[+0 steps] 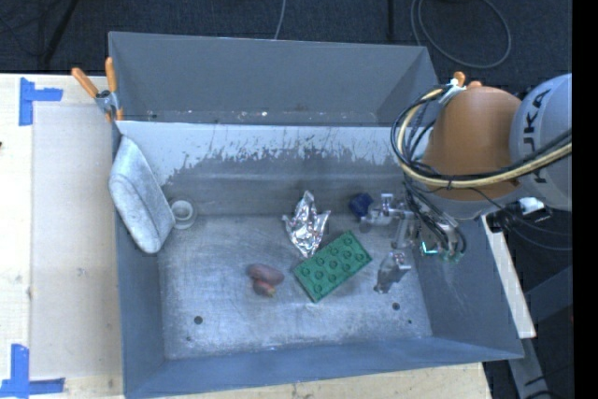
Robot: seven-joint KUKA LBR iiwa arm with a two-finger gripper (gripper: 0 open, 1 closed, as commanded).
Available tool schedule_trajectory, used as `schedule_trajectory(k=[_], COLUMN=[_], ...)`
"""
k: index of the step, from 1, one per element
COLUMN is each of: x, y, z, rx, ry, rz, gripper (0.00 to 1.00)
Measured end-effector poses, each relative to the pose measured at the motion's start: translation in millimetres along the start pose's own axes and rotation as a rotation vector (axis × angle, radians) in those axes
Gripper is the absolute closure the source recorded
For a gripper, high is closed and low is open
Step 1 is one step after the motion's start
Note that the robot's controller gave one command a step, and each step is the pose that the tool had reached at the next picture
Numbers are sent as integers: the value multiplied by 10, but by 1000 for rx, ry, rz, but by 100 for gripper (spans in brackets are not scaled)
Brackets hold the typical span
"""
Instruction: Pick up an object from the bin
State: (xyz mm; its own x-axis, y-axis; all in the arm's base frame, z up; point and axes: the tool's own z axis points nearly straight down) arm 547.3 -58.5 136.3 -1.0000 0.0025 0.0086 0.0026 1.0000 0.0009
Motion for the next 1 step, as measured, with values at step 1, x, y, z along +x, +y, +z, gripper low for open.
schedule_trajectory(k=[1], x=[-97], y=[491], z=[633], rx=[2], ry=[-19], rz=[-156], gripper=[0])
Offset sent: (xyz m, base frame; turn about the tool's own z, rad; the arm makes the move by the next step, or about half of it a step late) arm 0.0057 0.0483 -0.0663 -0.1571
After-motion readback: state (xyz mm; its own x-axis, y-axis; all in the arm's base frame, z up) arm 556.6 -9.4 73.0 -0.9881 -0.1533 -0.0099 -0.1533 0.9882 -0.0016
